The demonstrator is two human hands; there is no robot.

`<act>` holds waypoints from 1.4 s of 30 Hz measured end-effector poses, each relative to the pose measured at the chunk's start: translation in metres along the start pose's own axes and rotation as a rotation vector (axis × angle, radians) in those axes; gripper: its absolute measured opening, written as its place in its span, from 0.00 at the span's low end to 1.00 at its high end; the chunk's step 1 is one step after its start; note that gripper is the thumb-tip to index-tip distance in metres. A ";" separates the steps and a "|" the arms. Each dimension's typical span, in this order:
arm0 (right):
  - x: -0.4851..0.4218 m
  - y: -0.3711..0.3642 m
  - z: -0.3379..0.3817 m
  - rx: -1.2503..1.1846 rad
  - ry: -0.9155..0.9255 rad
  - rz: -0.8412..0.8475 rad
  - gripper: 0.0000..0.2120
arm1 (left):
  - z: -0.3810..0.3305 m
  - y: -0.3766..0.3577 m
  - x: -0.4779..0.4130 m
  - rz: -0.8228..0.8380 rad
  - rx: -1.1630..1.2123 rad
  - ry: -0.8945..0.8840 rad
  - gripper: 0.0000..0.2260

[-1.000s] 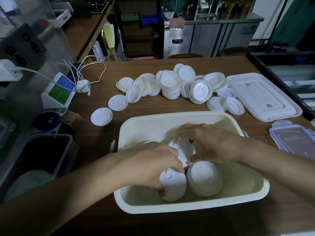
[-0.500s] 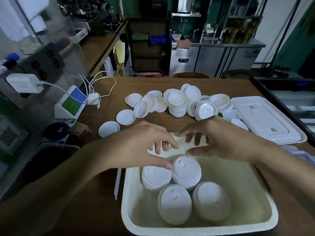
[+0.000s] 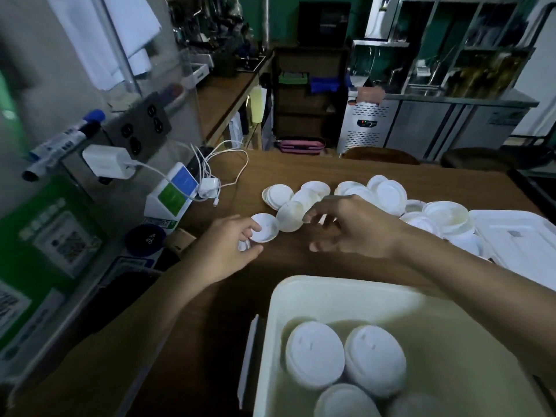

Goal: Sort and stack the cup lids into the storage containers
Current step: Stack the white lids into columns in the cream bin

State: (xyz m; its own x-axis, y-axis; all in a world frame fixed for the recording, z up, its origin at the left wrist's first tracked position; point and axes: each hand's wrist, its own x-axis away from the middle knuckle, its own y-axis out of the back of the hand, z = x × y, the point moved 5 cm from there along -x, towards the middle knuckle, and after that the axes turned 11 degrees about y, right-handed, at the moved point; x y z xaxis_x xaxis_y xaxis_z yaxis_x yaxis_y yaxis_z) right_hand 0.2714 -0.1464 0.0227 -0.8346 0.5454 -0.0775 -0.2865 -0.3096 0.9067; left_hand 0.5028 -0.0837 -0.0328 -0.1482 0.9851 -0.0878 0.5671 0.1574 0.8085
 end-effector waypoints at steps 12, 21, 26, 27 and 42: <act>-0.121 -0.058 -0.034 0.181 0.025 0.291 0.40 | 0.072 -0.030 -0.025 0.182 -0.231 0.458 0.47; -0.143 -0.081 -0.040 0.204 0.011 0.332 0.19 | 0.068 -0.015 -0.021 0.165 -0.158 0.401 0.36; -0.122 -0.053 -0.030 0.113 0.037 0.235 0.31 | 0.040 0.009 -0.010 0.098 -0.081 0.250 0.32; -0.114 -0.045 -0.026 0.079 0.042 0.202 0.33 | 0.033 0.015 -0.008 0.091 -0.064 0.215 0.33; 0.061 0.042 0.036 -0.357 0.035 -0.253 0.43 | -0.126 0.044 0.039 0.184 0.127 -0.345 0.33</act>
State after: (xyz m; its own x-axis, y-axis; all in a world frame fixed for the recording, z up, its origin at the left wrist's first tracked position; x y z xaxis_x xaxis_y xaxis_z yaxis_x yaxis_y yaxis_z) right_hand 0.2257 -0.0982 0.0714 -0.7311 0.6138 -0.2978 -0.6232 -0.4231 0.6577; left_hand 0.4200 -0.0467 0.0723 0.2331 0.9598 -0.1564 0.6577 -0.0371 0.7523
